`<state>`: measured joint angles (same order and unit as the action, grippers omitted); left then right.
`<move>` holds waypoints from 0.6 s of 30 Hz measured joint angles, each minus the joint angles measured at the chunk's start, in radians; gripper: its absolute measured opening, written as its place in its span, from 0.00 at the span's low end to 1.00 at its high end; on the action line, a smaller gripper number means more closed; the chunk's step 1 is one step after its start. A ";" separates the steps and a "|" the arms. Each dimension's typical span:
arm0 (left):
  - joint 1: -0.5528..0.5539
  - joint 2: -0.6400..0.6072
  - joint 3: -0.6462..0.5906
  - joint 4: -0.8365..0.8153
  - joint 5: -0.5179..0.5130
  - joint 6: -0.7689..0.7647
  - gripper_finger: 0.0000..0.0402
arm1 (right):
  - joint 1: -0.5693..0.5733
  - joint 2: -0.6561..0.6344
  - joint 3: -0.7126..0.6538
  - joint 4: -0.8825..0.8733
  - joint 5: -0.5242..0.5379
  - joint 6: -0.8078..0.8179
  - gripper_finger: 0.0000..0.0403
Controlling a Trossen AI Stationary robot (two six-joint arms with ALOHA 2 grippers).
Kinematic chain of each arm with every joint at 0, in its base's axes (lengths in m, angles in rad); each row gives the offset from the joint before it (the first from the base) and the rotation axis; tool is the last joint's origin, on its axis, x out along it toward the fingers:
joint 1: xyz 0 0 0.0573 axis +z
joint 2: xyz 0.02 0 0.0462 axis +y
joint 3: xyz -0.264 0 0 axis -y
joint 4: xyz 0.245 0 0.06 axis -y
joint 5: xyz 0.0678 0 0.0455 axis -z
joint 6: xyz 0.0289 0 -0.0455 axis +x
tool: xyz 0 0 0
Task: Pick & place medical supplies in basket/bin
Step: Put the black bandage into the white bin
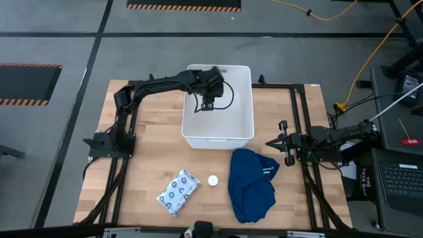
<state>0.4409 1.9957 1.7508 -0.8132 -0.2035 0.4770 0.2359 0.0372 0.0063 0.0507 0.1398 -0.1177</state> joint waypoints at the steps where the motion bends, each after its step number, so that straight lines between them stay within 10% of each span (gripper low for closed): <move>1: 0.000 0.006 0.000 -0.007 -0.005 0.000 0.44 | 0.000 0.000 0.000 0.000 0.000 0.000 0.04; 18: -0.018 0.006 -0.041 -0.058 -0.014 -0.021 0.44 | 0.000 0.000 0.000 0.000 0.000 0.000 0.04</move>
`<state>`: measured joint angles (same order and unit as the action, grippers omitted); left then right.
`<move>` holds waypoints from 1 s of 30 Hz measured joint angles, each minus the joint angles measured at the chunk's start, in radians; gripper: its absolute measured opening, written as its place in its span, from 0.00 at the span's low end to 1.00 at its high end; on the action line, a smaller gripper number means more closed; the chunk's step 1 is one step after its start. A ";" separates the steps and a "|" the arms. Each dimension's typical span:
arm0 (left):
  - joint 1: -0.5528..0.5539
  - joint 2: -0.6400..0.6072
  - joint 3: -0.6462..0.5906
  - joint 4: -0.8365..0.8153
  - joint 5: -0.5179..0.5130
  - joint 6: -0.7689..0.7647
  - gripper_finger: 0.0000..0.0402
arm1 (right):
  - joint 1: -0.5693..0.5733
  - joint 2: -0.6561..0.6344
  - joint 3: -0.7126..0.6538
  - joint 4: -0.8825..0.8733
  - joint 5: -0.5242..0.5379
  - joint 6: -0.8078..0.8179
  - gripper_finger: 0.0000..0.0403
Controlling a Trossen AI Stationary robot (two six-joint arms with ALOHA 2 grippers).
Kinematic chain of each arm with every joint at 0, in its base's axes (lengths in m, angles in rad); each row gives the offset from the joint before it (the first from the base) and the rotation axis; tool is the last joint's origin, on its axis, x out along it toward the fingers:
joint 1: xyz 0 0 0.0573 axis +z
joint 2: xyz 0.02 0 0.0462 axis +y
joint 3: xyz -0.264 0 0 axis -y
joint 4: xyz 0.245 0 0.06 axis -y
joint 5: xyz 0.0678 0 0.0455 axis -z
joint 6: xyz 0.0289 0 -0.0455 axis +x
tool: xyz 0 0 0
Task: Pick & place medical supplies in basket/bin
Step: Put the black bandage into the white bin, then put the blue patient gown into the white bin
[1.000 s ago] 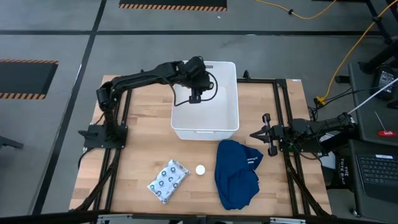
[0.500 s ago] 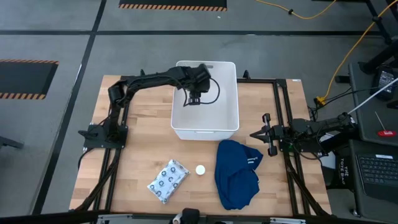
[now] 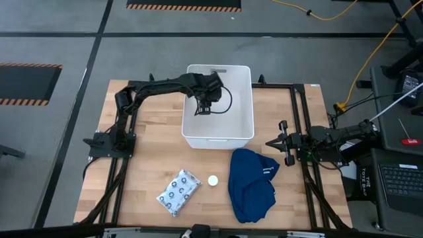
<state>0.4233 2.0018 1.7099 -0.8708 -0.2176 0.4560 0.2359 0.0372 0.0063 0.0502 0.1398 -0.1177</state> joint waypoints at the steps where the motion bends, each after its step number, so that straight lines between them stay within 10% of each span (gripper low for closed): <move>1: -0.005 0.000 -0.002 0.001 -0.005 0.000 0.44 | 0.000 0.000 0.000 0.000 0.000 0.000 0.04; 30: -0.022 0.006 -0.004 0.007 -0.239 -0.007 0.59 | 0.000 0.000 0.000 0.000 0.000 0.007 0.04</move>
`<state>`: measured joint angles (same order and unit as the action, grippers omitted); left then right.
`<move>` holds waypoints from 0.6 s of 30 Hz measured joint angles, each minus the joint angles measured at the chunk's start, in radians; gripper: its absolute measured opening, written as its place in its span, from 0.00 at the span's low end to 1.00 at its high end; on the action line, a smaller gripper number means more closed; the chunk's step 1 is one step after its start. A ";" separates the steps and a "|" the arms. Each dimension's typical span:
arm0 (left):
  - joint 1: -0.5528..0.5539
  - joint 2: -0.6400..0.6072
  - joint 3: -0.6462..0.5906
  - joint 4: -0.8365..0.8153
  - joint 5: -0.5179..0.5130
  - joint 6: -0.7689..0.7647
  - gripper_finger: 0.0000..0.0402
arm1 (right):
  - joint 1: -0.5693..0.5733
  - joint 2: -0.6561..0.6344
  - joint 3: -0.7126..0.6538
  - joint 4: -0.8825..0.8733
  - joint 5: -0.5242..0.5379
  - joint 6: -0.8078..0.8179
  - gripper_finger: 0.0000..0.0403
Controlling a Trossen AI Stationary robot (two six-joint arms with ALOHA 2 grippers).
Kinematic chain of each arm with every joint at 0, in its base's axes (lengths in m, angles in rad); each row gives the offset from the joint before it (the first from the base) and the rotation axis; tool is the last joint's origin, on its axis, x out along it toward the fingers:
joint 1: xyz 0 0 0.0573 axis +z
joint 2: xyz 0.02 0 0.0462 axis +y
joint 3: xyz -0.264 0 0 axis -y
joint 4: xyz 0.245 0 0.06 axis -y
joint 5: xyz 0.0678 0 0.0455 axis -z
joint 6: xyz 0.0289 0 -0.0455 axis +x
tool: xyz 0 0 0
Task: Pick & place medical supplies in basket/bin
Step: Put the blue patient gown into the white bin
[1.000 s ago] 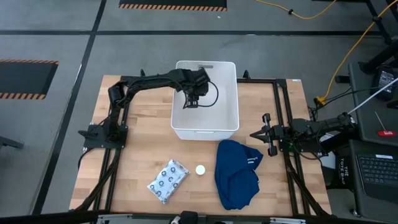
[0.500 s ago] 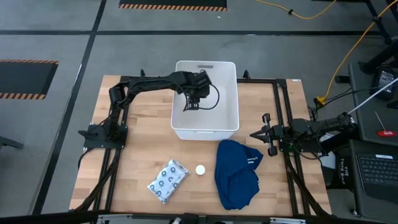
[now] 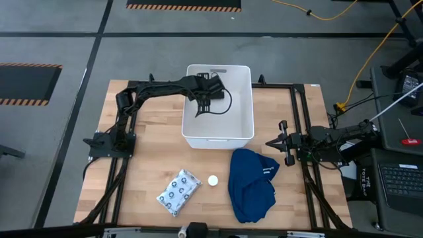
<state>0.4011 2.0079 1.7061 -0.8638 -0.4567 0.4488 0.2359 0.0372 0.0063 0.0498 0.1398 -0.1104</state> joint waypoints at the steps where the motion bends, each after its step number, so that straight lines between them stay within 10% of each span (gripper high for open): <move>1: 0.000 0.000 0.000 0.000 -0.006 0.004 0.59 | 0.000 0.000 0.000 0.000 0.000 0.000 0.04; 18: -0.028 -0.195 0.000 -0.005 0.187 0.037 0.46 | 0.000 0.000 0.000 0.000 0.000 -0.003 0.04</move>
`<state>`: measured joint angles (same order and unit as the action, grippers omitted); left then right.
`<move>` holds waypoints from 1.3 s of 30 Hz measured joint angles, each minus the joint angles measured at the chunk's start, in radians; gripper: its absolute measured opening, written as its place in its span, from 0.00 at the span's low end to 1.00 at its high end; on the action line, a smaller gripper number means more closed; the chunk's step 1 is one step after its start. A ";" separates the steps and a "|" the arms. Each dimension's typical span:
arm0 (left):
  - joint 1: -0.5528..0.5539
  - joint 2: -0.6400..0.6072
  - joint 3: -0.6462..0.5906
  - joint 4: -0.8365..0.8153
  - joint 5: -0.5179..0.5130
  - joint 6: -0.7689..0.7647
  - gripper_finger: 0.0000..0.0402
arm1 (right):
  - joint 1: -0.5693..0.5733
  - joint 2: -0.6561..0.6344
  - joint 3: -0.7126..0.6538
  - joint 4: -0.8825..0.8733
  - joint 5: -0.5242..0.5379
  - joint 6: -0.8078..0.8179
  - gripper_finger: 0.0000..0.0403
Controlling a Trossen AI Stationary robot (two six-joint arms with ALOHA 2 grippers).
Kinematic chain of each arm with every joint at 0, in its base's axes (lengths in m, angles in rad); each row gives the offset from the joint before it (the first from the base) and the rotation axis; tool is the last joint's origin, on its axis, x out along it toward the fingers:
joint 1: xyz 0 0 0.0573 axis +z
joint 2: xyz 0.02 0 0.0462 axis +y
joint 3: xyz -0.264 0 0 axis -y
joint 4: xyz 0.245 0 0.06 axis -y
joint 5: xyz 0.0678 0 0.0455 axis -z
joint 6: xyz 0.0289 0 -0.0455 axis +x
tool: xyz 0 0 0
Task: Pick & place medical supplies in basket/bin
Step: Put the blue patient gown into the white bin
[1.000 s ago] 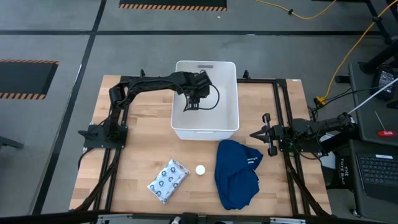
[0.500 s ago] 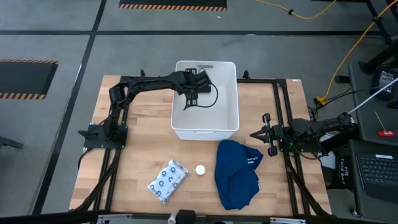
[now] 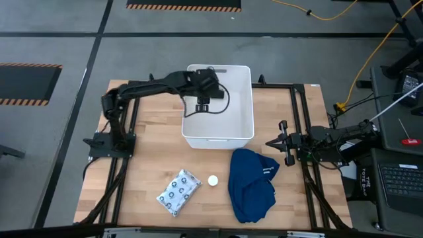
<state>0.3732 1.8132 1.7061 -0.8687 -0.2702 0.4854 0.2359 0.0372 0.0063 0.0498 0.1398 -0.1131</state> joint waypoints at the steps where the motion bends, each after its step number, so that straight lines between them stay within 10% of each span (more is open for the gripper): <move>1: 0.007 -0.022 0.000 -0.001 0.043 -0.022 0.44 | 0.000 0.000 0.000 0.000 0.000 0.001 0.04; 6: 0.042 -0.149 0.000 -0.019 0.240 -0.088 0.30 | 0.000 0.000 0.000 0.000 0.000 0.033 0.04; 15: 0.023 -0.323 0.000 -0.073 0.238 -0.153 0.02 | 0.000 0.000 0.000 0.000 0.000 0.026 0.04; 39: -0.021 -0.465 0.000 -0.145 0.350 -0.192 0.01 | 0.000 0.000 0.000 0.000 0.000 -0.004 0.04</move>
<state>0.3519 1.3479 1.7061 -1.0138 0.0800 0.2939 0.2361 0.0368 0.0063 0.0502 0.1394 -0.1173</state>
